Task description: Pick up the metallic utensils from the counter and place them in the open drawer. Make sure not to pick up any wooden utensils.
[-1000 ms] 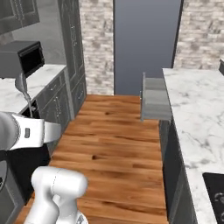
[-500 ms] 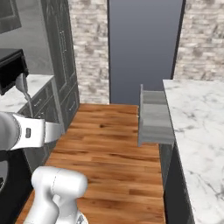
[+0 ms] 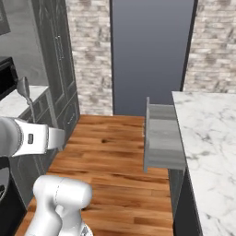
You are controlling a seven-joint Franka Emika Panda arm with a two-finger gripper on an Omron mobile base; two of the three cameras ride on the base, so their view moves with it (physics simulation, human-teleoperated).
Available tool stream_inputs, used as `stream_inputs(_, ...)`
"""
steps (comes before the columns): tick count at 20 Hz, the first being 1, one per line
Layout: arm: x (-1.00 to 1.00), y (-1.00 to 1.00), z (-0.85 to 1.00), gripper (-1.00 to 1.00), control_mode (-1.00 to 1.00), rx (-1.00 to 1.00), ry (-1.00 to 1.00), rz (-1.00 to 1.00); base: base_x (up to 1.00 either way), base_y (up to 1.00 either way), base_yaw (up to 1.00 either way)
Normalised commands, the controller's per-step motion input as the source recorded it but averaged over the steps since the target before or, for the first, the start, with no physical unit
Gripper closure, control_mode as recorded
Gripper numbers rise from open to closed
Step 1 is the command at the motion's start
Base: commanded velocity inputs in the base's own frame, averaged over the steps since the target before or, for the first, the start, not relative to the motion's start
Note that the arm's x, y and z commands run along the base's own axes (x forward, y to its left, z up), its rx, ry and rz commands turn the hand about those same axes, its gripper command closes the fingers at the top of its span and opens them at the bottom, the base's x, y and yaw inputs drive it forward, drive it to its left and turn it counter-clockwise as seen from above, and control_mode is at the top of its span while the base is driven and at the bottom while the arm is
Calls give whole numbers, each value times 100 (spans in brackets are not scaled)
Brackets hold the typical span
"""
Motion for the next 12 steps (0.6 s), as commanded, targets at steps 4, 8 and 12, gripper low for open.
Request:
stream_inputs(4, 0, 0, 0, 100, 100, 0, 0, 0, 7, -36, 0)
stream_inputs(8, 0, 0, 0, 100, 100, 0, 0, 0, 59, -26, -3)
stream_inputs(12, 0, 0, 0, 100, 100, 0, 0, 0, 66, -21, -8)
